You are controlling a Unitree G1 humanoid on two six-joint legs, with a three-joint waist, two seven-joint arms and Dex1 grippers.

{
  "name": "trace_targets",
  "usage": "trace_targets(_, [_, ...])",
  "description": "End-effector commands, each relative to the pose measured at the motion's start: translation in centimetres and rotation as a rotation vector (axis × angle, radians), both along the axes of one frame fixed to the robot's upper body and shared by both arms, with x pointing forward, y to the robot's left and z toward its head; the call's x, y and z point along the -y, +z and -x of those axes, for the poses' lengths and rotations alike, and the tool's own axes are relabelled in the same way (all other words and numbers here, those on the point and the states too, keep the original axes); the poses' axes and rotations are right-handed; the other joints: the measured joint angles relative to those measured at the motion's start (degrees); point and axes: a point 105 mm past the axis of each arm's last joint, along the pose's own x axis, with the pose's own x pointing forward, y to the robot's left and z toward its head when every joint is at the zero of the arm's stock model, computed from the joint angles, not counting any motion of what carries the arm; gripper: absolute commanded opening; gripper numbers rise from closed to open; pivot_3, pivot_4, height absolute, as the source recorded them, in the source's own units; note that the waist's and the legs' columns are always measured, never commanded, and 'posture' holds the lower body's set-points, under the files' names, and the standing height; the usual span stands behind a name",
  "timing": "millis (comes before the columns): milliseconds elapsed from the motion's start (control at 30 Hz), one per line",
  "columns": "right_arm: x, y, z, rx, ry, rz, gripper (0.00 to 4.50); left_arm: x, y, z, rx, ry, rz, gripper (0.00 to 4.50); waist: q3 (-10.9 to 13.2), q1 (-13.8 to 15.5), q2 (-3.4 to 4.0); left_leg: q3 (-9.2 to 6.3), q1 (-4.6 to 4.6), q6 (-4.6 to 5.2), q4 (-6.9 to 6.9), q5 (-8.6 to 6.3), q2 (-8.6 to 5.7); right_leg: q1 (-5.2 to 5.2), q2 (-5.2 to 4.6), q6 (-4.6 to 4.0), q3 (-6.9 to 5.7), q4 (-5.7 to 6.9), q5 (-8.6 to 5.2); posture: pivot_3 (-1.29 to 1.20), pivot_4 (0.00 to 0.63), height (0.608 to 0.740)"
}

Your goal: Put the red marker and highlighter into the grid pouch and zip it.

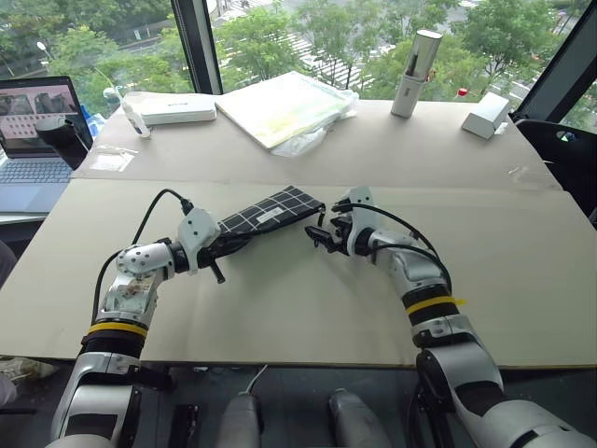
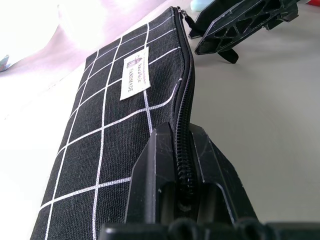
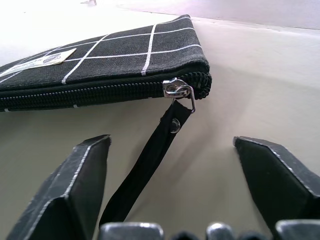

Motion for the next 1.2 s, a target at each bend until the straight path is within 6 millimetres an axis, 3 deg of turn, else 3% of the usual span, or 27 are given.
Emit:
trace_targets(33, [-0.9, 2.1, -0.1, 0.087, 0.049, -0.013, 2.83, 0.3, 1.1, 0.0, 0.043, -0.003, 0.015, 0.00, 0.0, 0.0, 0.00, 0.00, 0.00, 0.00, 0.00, 0.00, 0.00, 0.00, 0.00, 0.00, 0.00, 0.01, 0.00, 0.00, 0.150, 0.738])
trace_targets(200, [-1.9, 2.4, 0.8, 0.115, 0.148, 0.019, 1.12, 0.3, 0.9, -0.1, 0.043, 0.001, 0.016, 0.00, 0.0, 0.0, 0.00, 0.00, 0.00, 0.00, 0.00, 0.00, 0.00, 0.00, 0.00, 0.00, 0.00, 0.00, 0.00, 0.00, 0.150, 0.738])
trace_targets(300, [-3.4, 1.6, 2.5, 0.134, 0.294, 0.107, 0.06, 0.5, 0.7, -0.1, 0.040, -0.001, 0.019, 0.00, 0.0, 0.0, 0.01, -0.01, 0.00, 0.00, 0.00, 0.00, 0.00, -0.01, 0.00, 0.00, -0.01, 0.00, 0.00, 0.00, 0.150, 0.738])
trace_targets(433, [-5.4, 1.4, 4.4, 0.153, 0.426, 0.142, 0.06, 0.7, 0.7, -0.1, 0.038, -0.005, 0.022, 0.00, 0.0, 0.0, 0.01, -0.02, -0.01, 0.00, 0.00, 0.00, 0.00, 0.00, 0.00, 0.00, -0.02, 0.00, 0.00, 0.00, 0.150, 0.738])
trace_targets(767, [-9.0, 2.7, 5.2, 0.194, 0.509, 0.122, 0.06, 0.9, 0.9, -0.1, 0.035, -0.016, 0.025, 0.00, 0.0, 0.1, 0.01, -0.07, -0.01, -0.01, 0.01, 0.01, 0.00, 0.00, 0.00, 0.00, -0.09, 0.02, 0.00, 0.00, 0.150, 0.738])
trace_targets(933, [-11.1, 3.1, 6.9, 0.196, 0.604, 0.082, 0.06, 0.9, 0.9, -0.2, 0.034, -0.019, 0.025, 0.00, 0.0, 0.1, 0.01, -0.10, -0.01, -0.01, 0.01, 0.01, 0.00, 0.00, 0.00, 0.00, -0.14, 0.03, 0.00, 0.00, 0.150, 0.738])
trace_targets(1033, [-11.5, 2.6, 7.5, 0.178, 0.631, 0.084, 0.06, 0.9, 0.8, -0.1, 0.031, -0.020, 0.025, 0.00, 0.0, 0.1, 0.01, -0.11, -0.01, -0.01, 0.01, 0.01, 0.00, 0.00, 0.00, 0.00, -0.16, 0.04, 0.00, 0.00, 0.150, 0.738])
trace_targets(1133, [-11.0, 1.7, 6.9, 0.161, 0.583, 0.105, 0.06, 0.9, 0.7, -0.1, 0.029, -0.020, 0.026, 0.00, 0.0, 0.2, 0.01, -0.15, -0.01, -0.03, 0.02, 0.02, 0.00, 0.04, -0.01, 0.00, -0.20, 0.04, 0.00, 0.00, 0.150, 0.738])
trace_targets(1200, [-10.0, 1.8, 5.9, 0.167, 0.529, 0.112, 0.64, 1.0, 0.7, 0.0, 0.028, -0.020, 0.027, 0.00, 0.0, 0.2, 0.00, -0.17, -0.01, -0.05, 0.04, 0.03, 0.00, 0.05, -0.01, 0.00, -0.23, 0.04, 0.00, 0.00, 0.150, 0.738])
